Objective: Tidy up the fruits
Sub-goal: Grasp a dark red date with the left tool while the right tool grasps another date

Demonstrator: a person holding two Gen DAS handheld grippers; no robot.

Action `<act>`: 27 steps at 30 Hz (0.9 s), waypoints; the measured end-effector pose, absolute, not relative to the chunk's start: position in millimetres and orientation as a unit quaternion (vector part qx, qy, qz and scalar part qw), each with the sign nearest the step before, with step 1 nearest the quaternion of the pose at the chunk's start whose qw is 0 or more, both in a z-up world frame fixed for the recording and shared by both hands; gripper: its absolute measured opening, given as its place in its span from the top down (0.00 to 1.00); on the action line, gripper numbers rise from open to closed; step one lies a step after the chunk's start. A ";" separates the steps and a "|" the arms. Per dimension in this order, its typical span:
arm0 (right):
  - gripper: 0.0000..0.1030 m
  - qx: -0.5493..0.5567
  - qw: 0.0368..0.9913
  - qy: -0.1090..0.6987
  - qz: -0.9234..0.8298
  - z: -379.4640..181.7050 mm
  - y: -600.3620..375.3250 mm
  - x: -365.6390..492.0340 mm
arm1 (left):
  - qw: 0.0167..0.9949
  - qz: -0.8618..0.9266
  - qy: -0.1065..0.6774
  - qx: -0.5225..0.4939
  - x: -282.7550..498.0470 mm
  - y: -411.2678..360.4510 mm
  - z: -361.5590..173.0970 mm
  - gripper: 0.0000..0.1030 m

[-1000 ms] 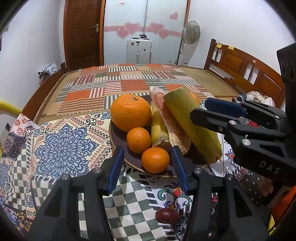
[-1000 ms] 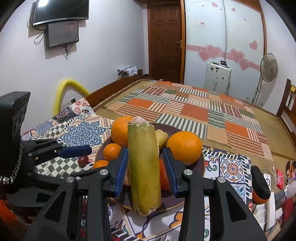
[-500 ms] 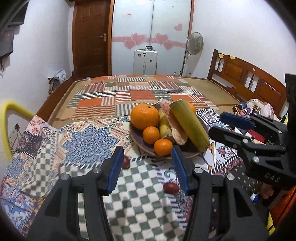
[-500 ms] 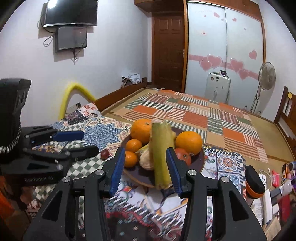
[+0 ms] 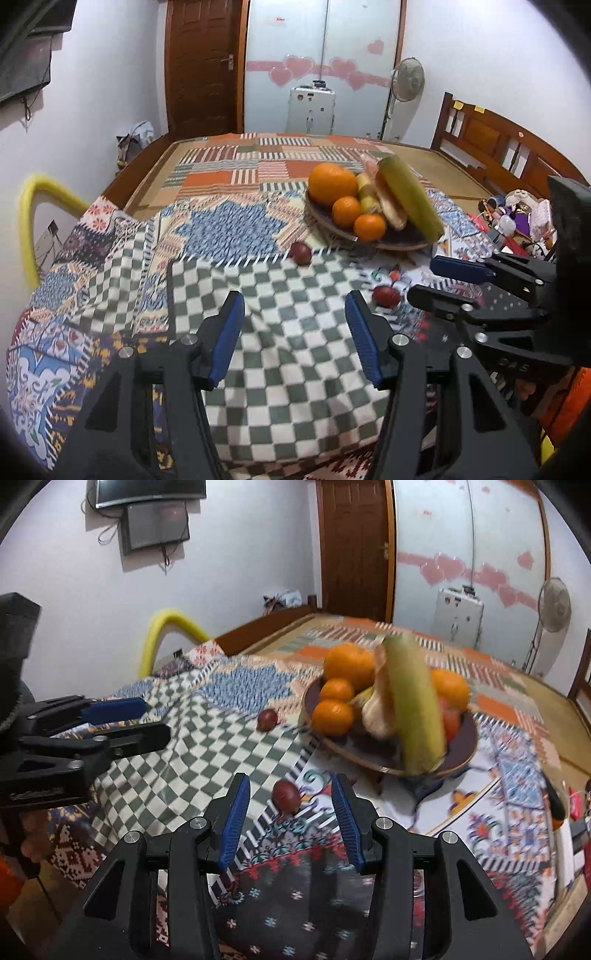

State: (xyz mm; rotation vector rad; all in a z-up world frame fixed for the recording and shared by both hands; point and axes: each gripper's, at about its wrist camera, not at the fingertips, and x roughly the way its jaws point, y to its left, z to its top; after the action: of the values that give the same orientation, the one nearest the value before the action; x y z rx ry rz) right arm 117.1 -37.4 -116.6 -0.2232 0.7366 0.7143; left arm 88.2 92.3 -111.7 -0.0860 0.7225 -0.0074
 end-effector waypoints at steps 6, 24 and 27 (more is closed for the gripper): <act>0.73 -0.110 0.853 0.382 0.337 -135.2 -24.1 128.2 | 0.930 -0.006 0.365 -0.041 83.1 97.2 -127.4 0.45; 0.84 -0.093 0.880 0.334 0.326 -110.2 -56.7 124.8 | 0.926 -0.023 0.376 -0.030 137.4 83.9 -128.6 0.56; 0.84 -0.088 0.889 0.321 0.314 -99.9 -71.8 128.3 | 0.923 -0.028 0.382 -0.029 153.2 80.3 -131.2 0.61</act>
State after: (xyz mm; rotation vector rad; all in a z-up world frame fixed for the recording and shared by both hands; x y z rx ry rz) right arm 128.3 -71.8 -99.9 -0.1833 0.6659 0.6526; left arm 153.2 80.3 -131.2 -0.0605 0.7833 -0.0571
